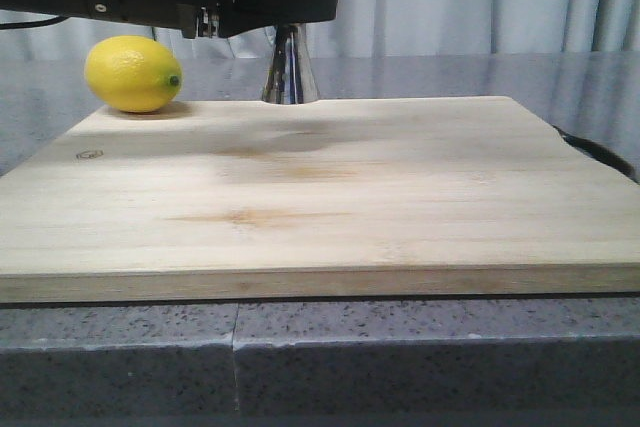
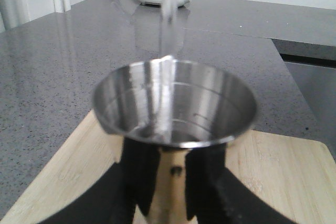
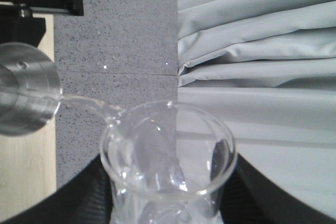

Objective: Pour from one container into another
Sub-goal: 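Tilt the beaker with the right gripper, pouring liquid into the jigger cup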

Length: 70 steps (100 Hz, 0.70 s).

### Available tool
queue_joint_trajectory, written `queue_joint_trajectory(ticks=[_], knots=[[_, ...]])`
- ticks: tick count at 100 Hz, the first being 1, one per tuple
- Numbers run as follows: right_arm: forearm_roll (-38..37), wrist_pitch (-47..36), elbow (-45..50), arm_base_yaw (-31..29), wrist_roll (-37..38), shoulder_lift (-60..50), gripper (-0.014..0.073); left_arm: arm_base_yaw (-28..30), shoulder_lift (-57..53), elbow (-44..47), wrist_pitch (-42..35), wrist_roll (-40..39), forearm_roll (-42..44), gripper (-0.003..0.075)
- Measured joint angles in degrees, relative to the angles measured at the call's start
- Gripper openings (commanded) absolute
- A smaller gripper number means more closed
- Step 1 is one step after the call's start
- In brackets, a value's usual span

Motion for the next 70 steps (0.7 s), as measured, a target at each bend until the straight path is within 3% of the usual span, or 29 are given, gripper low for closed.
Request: queue_joint_trajectory(ticks=[70], knots=[[-3.24,-2.77,0.0,0.0,-0.33,0.0,0.0302,0.0,0.0,0.0,0.0,0.0,0.1,0.0187]])
